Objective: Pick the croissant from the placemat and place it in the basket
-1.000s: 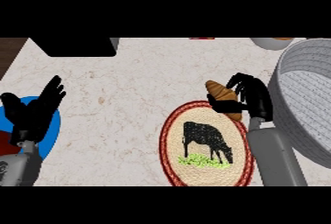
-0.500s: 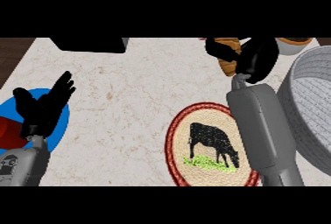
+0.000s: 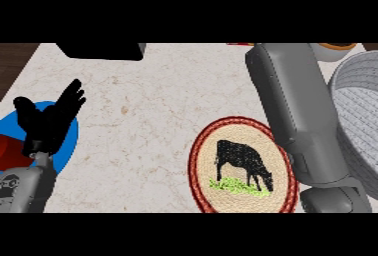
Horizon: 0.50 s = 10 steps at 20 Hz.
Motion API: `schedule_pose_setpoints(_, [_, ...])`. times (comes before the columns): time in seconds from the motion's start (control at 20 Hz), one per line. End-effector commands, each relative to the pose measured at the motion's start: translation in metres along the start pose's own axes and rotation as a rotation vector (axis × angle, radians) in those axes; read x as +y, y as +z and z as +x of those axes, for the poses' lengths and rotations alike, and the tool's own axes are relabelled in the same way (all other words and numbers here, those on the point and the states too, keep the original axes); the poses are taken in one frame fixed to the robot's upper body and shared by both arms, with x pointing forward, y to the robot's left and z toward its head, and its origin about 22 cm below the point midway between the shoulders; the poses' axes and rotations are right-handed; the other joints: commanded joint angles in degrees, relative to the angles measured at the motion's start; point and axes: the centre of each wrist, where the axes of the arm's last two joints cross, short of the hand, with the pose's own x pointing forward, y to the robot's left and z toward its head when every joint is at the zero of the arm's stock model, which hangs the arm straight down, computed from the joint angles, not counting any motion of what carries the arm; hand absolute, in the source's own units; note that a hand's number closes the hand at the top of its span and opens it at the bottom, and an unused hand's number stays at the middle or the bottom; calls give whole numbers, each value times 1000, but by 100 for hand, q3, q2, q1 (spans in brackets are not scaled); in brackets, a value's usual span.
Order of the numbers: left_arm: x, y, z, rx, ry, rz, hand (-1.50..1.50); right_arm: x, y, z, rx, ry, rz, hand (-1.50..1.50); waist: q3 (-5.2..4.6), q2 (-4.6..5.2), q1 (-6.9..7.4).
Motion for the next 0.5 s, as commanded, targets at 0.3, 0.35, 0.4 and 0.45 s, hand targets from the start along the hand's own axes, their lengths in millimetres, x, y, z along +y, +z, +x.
schedule_pose_setpoints(0.3, [8, 3, 5, 13, 11, 16, 0, -27, -62, 27, 227, 122, -191, 150, 16, -5, -78])
schedule_pose_setpoints(0.35, [11, -5, 7, 3, -2, 25, 0, -32, -72, 27, 239, 158, -205, 150, 12, 15, -130])
schedule_pose_setpoints(0.4, [19, 6, 1, 4, 8, -7, 0, -27, -82, 15, 256, 174, -217, 150, 14, 10, -51])
schedule_pose_setpoints(0.45, [3, 3, -5, -3, 9, 3, 0, -13, -81, -2, 255, 171, -252, 150, 15, 29, -92])
